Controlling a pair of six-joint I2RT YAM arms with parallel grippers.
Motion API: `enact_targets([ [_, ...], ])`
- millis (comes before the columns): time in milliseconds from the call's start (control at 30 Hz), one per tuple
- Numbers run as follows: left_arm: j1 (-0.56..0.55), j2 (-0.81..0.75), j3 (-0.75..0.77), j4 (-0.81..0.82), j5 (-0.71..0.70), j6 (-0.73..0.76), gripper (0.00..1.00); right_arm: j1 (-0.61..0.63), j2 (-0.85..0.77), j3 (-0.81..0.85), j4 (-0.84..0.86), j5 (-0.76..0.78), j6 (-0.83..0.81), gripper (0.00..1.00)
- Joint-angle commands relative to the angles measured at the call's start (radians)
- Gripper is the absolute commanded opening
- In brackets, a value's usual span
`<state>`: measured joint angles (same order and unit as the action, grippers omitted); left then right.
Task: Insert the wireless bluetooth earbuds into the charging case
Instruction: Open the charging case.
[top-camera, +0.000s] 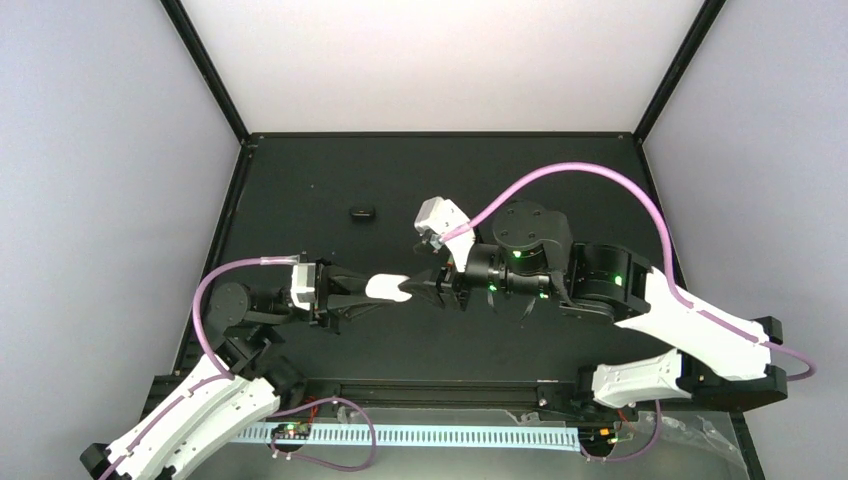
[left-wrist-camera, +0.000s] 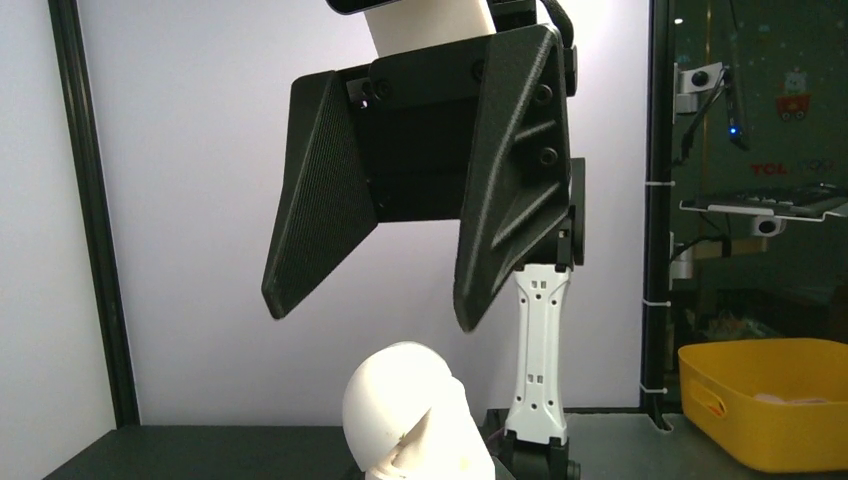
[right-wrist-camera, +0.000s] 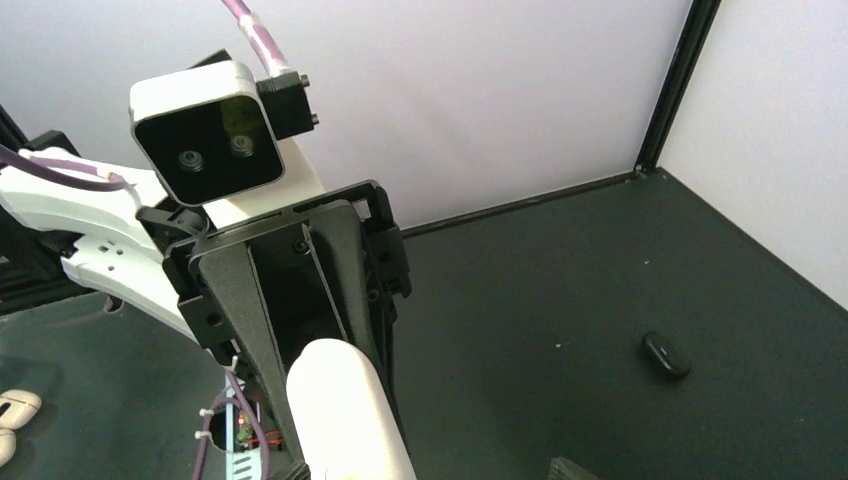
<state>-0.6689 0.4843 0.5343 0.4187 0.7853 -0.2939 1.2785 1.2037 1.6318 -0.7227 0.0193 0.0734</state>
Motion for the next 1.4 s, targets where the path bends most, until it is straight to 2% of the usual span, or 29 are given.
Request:
enact_targets([
  [0,-0.002,0.013,0.023,0.035,0.008,-0.014,0.02,0.002,0.018,-0.008,-0.002,0.003,-0.007,0.62],
  [500,-0.003,0.018,0.023,0.036,0.009,-0.01,0.02,0.002,0.046,-0.001,-0.019,-0.002,-0.021,0.63],
  [800,-0.003,0.007,0.02,0.053,0.045,-0.012,0.01,0.002,0.031,-0.001,-0.01,0.148,0.014,0.62],
  [1000,-0.002,0.001,0.021,0.064,0.07,-0.013,0.02,0.001,0.025,0.003,-0.014,0.173,0.029,0.62],
  [1067,-0.002,-0.002,0.022,0.054,0.068,-0.009,0.02,0.0,0.002,0.009,-0.008,0.137,0.012,0.62],
  [1200,-0.003,-0.003,0.03,0.021,0.058,0.011,0.01,0.002,-0.063,0.014,0.033,0.005,-0.025,0.57],
  [1367,-0.002,0.016,0.038,-0.013,0.022,0.023,0.01,0.002,0.025,0.165,-0.133,-0.097,-0.053,0.38],
])
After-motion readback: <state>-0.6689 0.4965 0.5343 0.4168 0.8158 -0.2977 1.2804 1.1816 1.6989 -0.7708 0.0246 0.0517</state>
